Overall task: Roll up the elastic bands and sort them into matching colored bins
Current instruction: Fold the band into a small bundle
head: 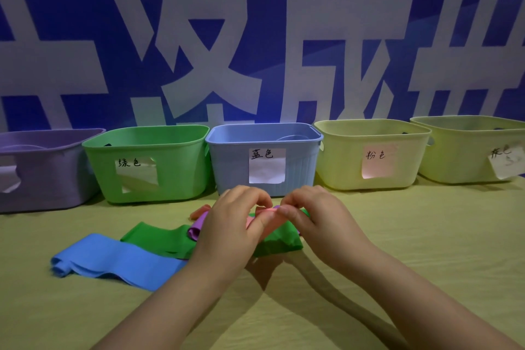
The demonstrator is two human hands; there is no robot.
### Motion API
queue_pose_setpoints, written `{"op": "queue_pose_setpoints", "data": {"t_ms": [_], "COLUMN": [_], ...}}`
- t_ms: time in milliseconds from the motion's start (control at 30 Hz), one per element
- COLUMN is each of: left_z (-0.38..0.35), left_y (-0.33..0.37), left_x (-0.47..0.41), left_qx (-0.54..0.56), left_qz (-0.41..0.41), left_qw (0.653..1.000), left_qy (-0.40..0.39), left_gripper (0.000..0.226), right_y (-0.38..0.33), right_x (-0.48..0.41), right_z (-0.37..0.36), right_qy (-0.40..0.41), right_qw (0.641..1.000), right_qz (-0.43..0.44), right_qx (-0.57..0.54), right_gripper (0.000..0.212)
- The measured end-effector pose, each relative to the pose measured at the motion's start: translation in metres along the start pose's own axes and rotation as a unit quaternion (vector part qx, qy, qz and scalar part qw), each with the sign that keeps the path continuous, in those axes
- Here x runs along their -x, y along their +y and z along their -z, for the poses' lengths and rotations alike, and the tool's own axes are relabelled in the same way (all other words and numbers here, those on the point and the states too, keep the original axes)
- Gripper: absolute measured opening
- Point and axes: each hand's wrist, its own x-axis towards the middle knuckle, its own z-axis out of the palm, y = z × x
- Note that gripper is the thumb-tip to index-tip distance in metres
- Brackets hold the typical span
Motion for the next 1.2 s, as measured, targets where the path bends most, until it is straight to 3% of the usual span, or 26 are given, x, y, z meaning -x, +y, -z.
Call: {"op": "queue_pose_setpoints", "data": {"t_ms": [233, 333, 667, 1067, 1200], "left_z": [0.0023, 0.0029, 0.0008, 0.0009, 0.0024], "left_y": [0.0027, 0.0025, -0.0009, 0.0016, -0.0011], "left_x": [-0.0003, -0.0005, -0.0022, -0.0008, -0.0022], "left_qx": [-0.002, 0.011, -0.016, -0.019, -0.016], "left_qz": [-0.024, -0.025, -0.028, -0.047, -0.034], "left_qw": [1.000, 1.000, 0.999, 0.999, 0.999], "left_qy": [0.014, 0.013, 0.018, 0.009, 0.026], "left_gripper": [0.008, 0.020, 0.032, 0.024, 0.023], "right_y": [0.0003, 0.0002, 0.0019, 0.0088, 0.0072], "right_x": [0.0013, 0.0016, 0.0018, -0.0014, -0.0015], "right_z": [-0.0018, -0.0016, -0.0051, -0.0075, -0.0077], "right_qy": [-0.015, -0.016, 0.033, -0.025, -0.001], "right_qw": [0.996, 0.991, 0.992, 0.994, 0.994], "right_qz": [-0.027, -0.039, -0.015, -0.005, 0.006], "right_qx": [-0.083, -0.126, -0.118, -0.102, -0.108], "right_gripper": [0.014, 0.017, 0.003, 0.020, 0.025]}}
